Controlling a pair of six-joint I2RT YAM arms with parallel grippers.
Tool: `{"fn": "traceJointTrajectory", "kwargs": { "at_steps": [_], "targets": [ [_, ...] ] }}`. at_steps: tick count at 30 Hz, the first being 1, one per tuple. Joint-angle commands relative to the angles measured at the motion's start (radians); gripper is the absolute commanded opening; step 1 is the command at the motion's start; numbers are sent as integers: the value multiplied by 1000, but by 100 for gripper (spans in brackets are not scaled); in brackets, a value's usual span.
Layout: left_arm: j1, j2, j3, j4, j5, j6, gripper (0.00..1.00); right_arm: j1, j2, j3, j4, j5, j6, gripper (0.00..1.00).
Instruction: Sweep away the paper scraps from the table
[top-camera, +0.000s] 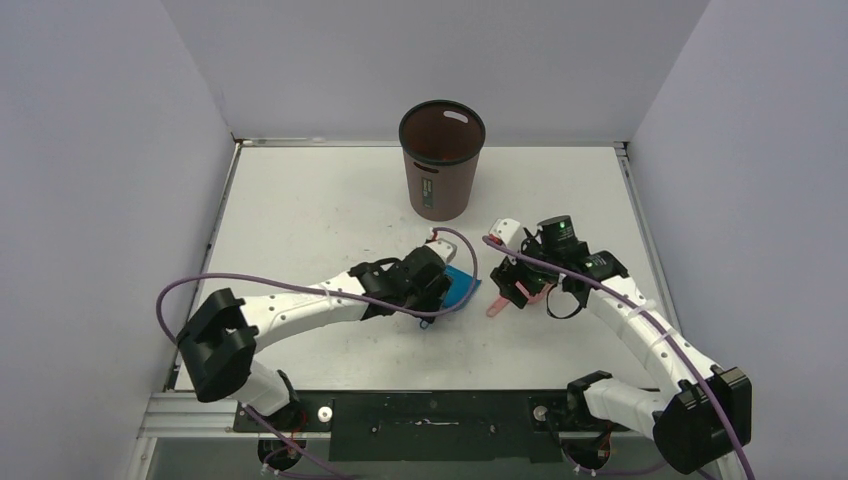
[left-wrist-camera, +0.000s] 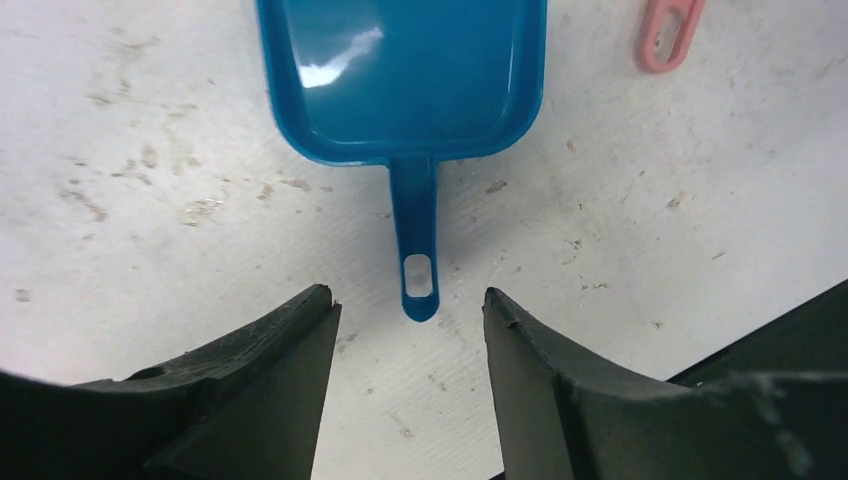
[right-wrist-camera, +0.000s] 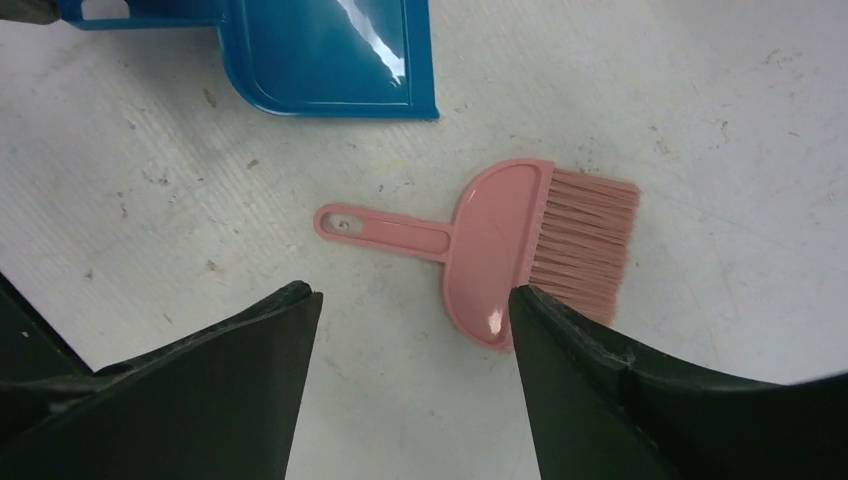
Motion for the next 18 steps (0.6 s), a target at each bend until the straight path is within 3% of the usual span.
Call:
{"fn": "traceJointTrajectory", "kwargs": {
  "at_steps": [1,3,5,7,8,14,18],
  "targets": [
    [36,-136,3,1,-80,60,56,-3,-11,53,18,-87,59,76],
    [59,-180,-9,11,-121,67,64,-20,-18,44,55,-100,64,81],
    [82,-223,-18,21,-139,83,70,-51,-32,26,126,-100,106,96],
    [105,-273,-29,33,-164,99,79,-99,-45,6,227,-91,184,90],
    [114,-301,-35,36,-186,101,99,-124,-45,2,276,-88,224,90],
    [146,-492,-125,127,-296,81,96,-271,57,41,458,-23,499,90],
    [160,-626,-275,260,-407,83,96,-327,85,26,528,-8,592,90]
  ]
}}
